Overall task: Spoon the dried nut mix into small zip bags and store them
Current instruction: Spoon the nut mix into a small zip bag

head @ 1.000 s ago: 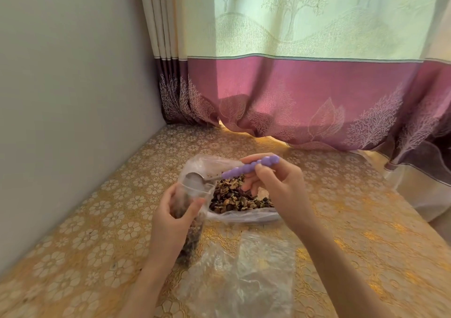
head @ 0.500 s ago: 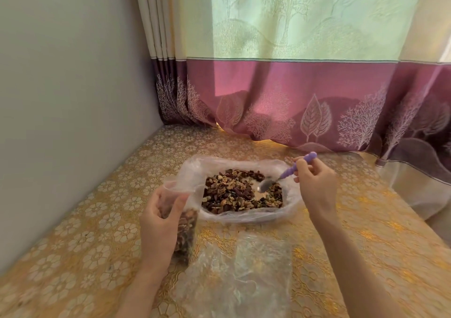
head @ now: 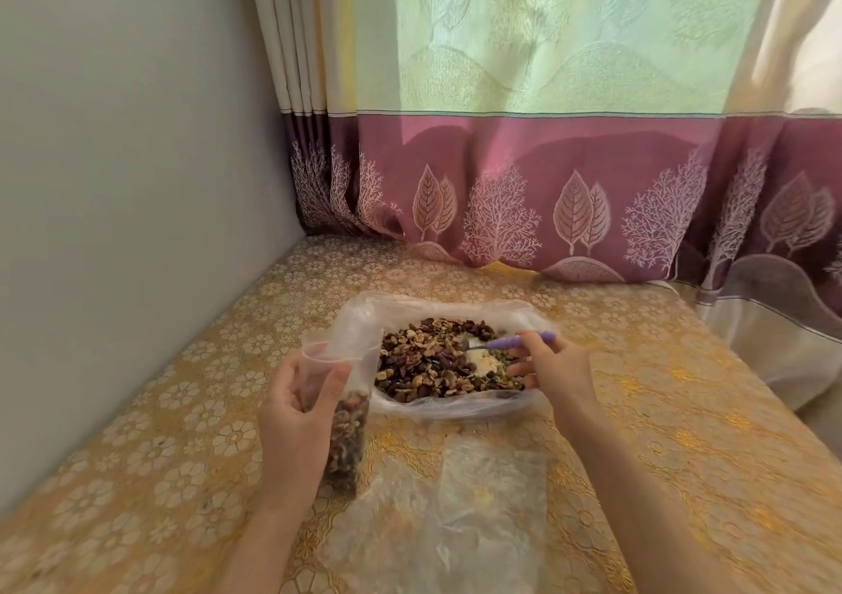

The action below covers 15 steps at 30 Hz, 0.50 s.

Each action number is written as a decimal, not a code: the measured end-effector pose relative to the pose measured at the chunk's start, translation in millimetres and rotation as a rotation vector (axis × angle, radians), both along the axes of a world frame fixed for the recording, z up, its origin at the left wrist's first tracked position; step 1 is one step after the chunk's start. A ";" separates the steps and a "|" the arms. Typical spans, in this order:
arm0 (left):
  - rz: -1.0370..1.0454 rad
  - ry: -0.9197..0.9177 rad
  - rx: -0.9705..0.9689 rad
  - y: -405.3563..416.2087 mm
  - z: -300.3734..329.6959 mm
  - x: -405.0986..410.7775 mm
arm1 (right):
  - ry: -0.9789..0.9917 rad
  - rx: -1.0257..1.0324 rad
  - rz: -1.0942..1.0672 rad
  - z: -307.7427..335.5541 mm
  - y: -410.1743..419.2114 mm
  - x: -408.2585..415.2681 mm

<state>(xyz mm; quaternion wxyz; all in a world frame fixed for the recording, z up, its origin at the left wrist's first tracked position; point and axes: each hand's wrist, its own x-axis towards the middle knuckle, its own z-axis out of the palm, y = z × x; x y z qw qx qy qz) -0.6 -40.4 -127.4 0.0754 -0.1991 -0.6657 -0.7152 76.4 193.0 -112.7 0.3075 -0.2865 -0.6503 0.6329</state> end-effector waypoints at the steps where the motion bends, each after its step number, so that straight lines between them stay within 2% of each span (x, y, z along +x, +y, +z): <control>1: -0.003 -0.004 0.003 -0.3 0.1 -0.3 | 0.008 -0.025 0.016 -0.3 -1.5 -0.5; 5: -0.012 -0.022 -0.004 -0.4 -1.1 -1.7 | 0.068 -0.119 0.011 1.3 -1.1 0.8; 10: -0.011 -0.022 -0.027 -0.5 -0.7 -2.7 | 0.159 -0.330 -0.038 5.0 -1.3 4.3; 15: 0.004 -0.016 -0.038 -0.2 -0.3 -3.0 | 0.203 -0.372 -0.062 8.4 -2.6 6.6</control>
